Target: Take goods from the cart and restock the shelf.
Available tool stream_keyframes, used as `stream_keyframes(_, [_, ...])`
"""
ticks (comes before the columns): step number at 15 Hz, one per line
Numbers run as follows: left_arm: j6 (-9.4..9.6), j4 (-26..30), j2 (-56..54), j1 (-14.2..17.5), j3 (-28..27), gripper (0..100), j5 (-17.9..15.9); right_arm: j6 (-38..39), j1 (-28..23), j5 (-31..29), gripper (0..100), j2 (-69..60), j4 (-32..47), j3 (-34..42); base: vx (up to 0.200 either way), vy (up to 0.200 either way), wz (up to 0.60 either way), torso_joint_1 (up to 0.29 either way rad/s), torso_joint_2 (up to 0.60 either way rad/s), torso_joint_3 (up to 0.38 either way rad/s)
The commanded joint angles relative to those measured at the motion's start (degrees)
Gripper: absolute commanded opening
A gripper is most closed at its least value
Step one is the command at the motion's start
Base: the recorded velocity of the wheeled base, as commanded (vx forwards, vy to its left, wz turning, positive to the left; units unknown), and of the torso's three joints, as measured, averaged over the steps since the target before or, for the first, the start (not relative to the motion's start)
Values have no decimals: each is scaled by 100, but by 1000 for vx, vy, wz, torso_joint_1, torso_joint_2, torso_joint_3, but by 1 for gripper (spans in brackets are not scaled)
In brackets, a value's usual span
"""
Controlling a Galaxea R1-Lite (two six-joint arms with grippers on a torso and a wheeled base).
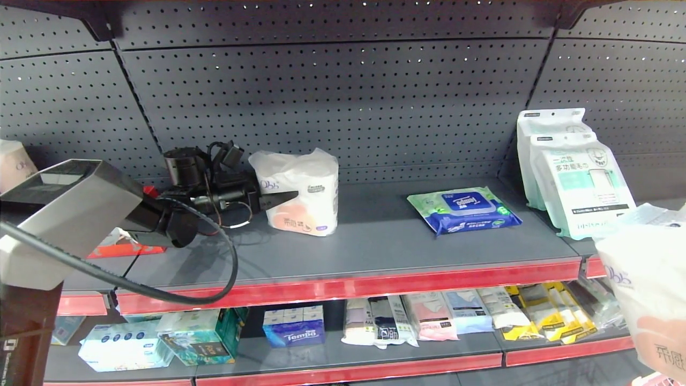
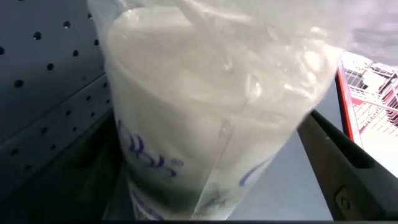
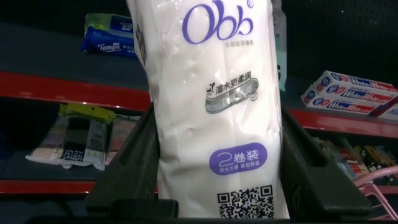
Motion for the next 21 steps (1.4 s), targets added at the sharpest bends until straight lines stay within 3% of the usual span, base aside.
stream_keyframes(1, [1,0,68,-39,-44,100,0,-1,-1,1,0,9,-3,-3,0,0,0,0,0,0])
stream_keyframes(12, [-8,0,261,-162,-343,100,61,-10,-1,-43,0,-9,-3,50,0,0,0,0,0,0])
stream_keyframes(13, [-8,17,270,-154,-378,0,52,-10,-1,-43,0,-9,-3,50,0,0,0,0,0,0])
stream_keyframes(21, [-8,-211,253,-154,-263,0,-18,-10,-1,-34,0,35,-3,76,0,0,0,0,0,0])
